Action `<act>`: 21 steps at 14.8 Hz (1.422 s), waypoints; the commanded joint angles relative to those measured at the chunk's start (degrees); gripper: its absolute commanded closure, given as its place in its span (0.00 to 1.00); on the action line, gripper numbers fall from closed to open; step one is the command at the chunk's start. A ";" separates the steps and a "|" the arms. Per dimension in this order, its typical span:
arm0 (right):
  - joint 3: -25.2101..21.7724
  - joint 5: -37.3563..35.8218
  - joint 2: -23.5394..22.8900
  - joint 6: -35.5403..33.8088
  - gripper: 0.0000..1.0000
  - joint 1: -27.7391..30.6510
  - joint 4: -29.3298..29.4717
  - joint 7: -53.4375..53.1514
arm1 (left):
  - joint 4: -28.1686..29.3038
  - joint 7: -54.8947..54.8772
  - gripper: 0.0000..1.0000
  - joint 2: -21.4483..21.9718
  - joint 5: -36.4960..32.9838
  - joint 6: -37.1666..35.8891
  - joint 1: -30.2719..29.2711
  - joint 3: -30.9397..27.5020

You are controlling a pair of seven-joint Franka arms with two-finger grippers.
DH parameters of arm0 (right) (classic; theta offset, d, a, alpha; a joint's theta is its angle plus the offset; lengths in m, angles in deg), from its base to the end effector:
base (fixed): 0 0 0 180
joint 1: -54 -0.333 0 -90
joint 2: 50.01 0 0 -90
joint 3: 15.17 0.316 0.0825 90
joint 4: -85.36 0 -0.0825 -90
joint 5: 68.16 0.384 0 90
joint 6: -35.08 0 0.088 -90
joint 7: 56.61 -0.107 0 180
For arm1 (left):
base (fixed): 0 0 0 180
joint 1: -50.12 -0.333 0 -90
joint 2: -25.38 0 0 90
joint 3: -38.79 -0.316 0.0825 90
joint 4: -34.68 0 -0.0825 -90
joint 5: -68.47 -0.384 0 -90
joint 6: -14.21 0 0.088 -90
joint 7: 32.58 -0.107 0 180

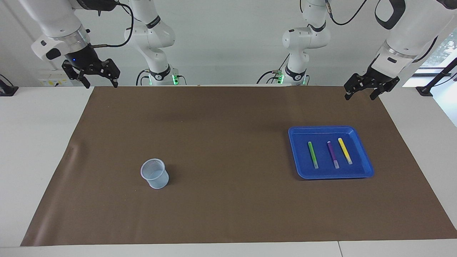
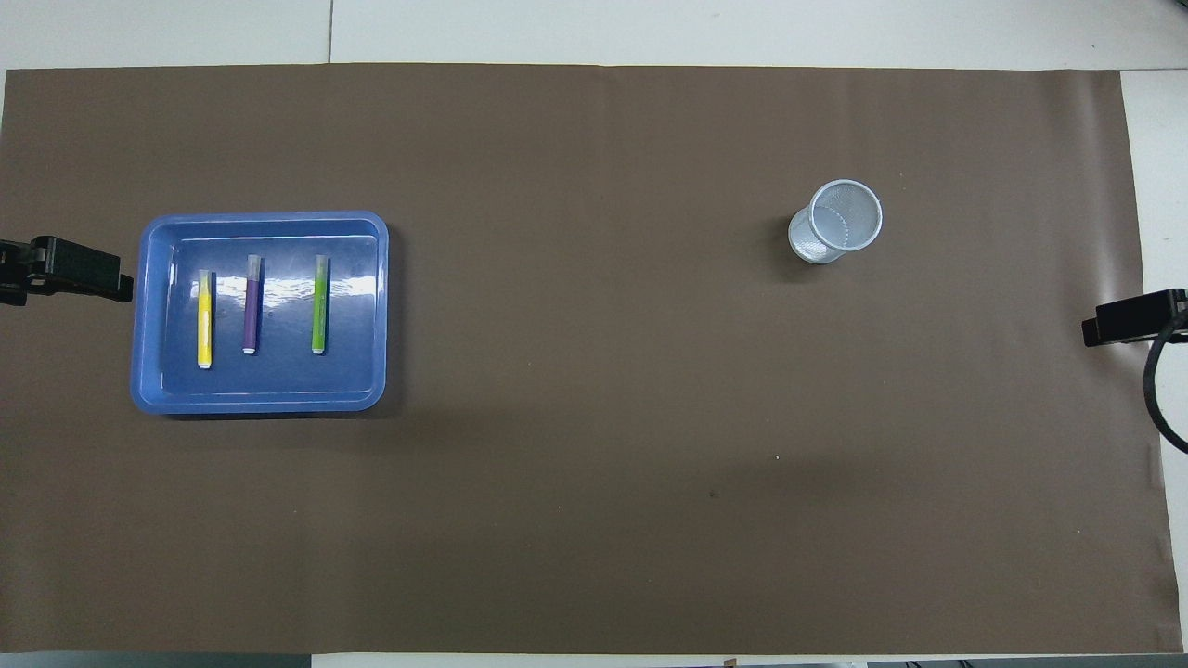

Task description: Transfer and insert pens with both arms

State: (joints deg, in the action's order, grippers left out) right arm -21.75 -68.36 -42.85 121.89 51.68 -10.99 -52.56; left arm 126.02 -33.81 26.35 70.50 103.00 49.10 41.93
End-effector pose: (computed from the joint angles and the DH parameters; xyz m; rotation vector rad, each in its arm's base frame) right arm 0.5073 -0.0420 0.6337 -3.1271 0.0041 0.0648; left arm 0.5462 -0.0243 0.6210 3.1057 -0.0912 -0.0433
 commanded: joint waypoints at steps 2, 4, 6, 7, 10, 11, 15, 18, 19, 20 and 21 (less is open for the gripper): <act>0.08 1.25 0.75 0.29 0.00 0.30 -0.51 0.79 | 1.65 -0.35 0.00 1.58 -0.90 -0.03 -0.30 0.03; 0.16 0.99 0.66 -0.06 0.00 0.12 -0.34 0.61 | 1.65 -0.35 0.00 1.58 -0.90 -0.03 -0.21 0.03; 0.16 0.63 0.66 -0.15 0.00 0.12 -0.34 0.61 | 1.65 -0.26 0.00 1.58 -0.90 -0.03 -0.21 0.03; 0.16 0.63 0.66 -0.23 0.00 0.21 -0.34 0.61 | 1.65 -0.26 0.00 1.58 -0.90 -0.03 -0.21 0.03; 0.16 0.63 0.66 -0.15 0.00 0.12 -0.34 0.61 | 1.82 -0.35 0.00 1.67 -0.90 -0.90 0.14 0.20; 0.25 0.63 0.75 -0.23 0.00 0.12 -0.34 0.61 | 1.91 -0.26 0.00 1.85 -0.90 -1.34 0.58 0.47; 0.25 0.81 0.75 -0.32 0.00 0.12 -0.60 0.70 | 1.91 -0.17 0.00 1.76 -0.90 -0.64 0.49 0.47; 0.51 0.81 1.19 -0.41 0.00 -0.66 -1.04 0.87 | 3.92 0.53 0.00 2.20 -0.90 2.50 0.67 0.56; 0.60 0.90 1.19 -0.58 0.00 -1.02 -1.04 1.05 | 5.85 0.53 0.00 2.98 -0.90 4.96 0.67 0.56; 0.69 0.90 1.19 -0.50 0.00 -1.19 -1.04 1.05 | 7.78 0.71 0.00 3.16 -0.98 6.46 1.10 0.64; 0.78 1.59 1.19 -0.58 0.00 -1.20 -1.04 0.96 | 8.41 0.71 0.03 2.73 -0.98 7.69 2.15 0.65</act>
State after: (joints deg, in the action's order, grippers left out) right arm -21.21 -68.31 -42.84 121.87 50.43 -11.01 -52.56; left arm 129.39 -33.78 26.81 70.50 106.74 49.40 42.75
